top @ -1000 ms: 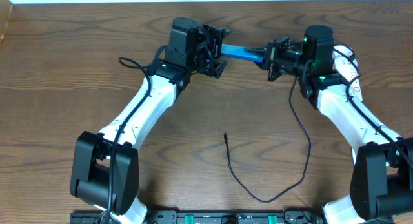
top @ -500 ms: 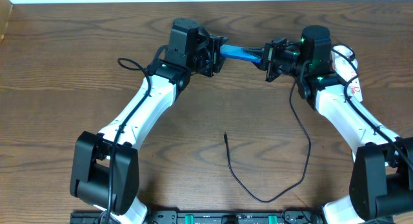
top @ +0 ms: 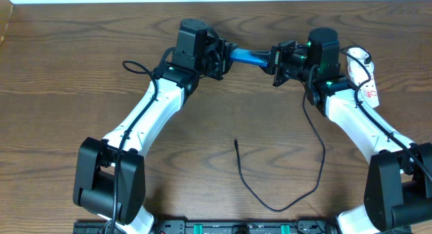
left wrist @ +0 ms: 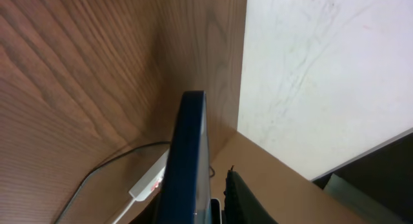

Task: Plug charger to phone and switch on socket
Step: 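Open the right gripper, leaving the phone held upright by the left gripper, then move the right gripper down to the black cable's connector end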

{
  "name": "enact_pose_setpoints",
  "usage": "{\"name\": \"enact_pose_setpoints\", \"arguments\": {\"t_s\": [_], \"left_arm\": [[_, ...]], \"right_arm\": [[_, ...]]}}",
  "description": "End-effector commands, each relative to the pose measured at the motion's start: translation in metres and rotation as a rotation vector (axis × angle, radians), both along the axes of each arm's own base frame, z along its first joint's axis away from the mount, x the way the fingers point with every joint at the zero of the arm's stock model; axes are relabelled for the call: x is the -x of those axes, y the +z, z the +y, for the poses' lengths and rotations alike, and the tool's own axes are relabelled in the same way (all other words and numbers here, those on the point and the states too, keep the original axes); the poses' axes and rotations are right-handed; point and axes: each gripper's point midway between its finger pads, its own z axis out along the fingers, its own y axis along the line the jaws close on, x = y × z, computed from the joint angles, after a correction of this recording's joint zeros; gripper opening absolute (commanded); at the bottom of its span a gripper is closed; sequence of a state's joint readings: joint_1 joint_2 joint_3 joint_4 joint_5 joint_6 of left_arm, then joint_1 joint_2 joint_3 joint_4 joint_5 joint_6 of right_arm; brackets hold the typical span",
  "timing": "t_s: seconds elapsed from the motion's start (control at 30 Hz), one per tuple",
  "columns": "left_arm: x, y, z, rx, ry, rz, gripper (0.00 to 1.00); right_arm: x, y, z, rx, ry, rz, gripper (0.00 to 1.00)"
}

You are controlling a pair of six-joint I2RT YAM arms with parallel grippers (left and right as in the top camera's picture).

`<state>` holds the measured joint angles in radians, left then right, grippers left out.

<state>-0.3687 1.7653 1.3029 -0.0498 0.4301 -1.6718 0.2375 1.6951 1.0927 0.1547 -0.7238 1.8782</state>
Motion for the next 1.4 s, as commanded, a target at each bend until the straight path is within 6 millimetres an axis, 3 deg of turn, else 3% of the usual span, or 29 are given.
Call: {"name": "enact_pose_setpoints", "arguments": {"t_s": [0.0,0.23,0.3,0.37,0.43,0.47,0.53,0.7,0.87,0.93,1.03,1.13,1.27,1.37], "left_arm": [[0.000,0.015,-0.001,0.003,-0.004,-0.036,0.11],[0.000,0.015,-0.001,0.002,-0.003,-0.036,0.08],[-0.001,0.015,0.000,-0.003,0.005,-0.038,0.07],[-0.002,0.014,0.001,-0.006,0.011,-0.040,0.07],[-0.003,0.014,0.003,-0.007,0.014,-0.040,0.07],[-0.004,0.015,0.005,-0.009,0.018,-0.044,0.07],[-0.009,0.014,0.015,-0.015,0.034,-0.048,0.07],[-0.022,0.019,0.056,-0.033,-0.018,-0.113,0.07],[-0.009,0.036,0.072,0.058,-0.226,-0.193,0.07],[0.001,0.047,0.078,0.041,-0.380,-0.338,0.07],[0.019,0.062,0.080,0.024,-0.581,-0.566,0.07],[0.033,0.067,0.086,0.054,-0.662,-0.642,0.07],[0.034,0.064,0.100,0.060,-0.646,-0.624,0.08],[0.028,0.065,0.121,0.051,-0.603,-0.629,0.07]], "right_arm": [[0.011,0.015,0.016,-0.040,0.079,-0.019,0.01],[0.011,0.016,0.015,-0.027,0.086,-0.042,0.01],[0.011,0.016,0.015,-0.028,0.087,-0.042,0.15],[0.011,0.017,0.016,-0.022,0.093,-0.060,0.43],[0.009,0.025,0.016,0.006,0.124,-0.171,0.96],[0.007,0.030,0.016,0.012,0.137,-0.220,0.99],[0.004,0.040,0.011,0.014,0.149,-0.303,0.99],[-0.004,0.053,-0.028,0.012,0.174,-0.418,0.99],[-0.005,0.057,-0.060,0.025,0.195,-0.486,0.99],[-0.003,0.058,-0.066,0.053,0.218,-0.552,0.97],[-0.001,0.059,-0.064,0.090,0.252,-0.630,0.96],[0.005,0.049,-0.051,0.120,0.295,-0.642,0.96],[0.013,0.016,-0.031,0.217,0.321,-0.565,0.97],[0.036,-0.031,-0.008,0.369,0.399,-0.452,0.99]]}}
